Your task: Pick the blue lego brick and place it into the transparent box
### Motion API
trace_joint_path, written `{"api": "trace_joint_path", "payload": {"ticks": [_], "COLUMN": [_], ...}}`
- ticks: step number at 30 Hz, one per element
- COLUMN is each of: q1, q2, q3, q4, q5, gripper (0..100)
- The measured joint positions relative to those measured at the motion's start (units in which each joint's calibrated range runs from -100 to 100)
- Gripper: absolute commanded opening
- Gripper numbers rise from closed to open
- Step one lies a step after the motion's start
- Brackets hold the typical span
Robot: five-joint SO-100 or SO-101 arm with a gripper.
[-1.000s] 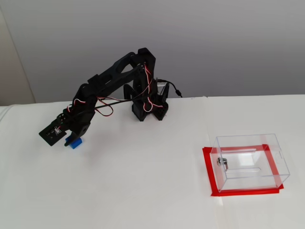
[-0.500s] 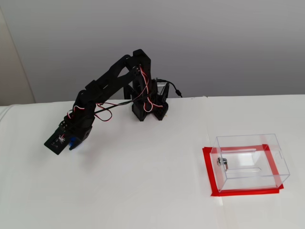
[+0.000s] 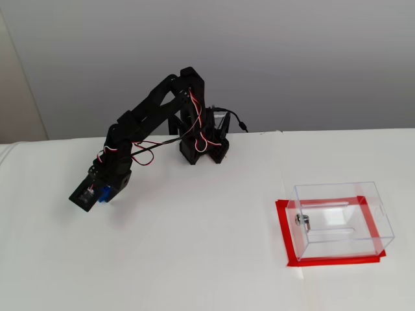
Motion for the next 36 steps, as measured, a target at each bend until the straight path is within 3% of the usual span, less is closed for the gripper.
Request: {"api": "trace_joint_path", "payload": {"ticks": [36], "q1": [2.0], "q2": [0.5], "q3": [2.2], "q4": [0.1], "q5": [0.0], "gripper": [26]}}
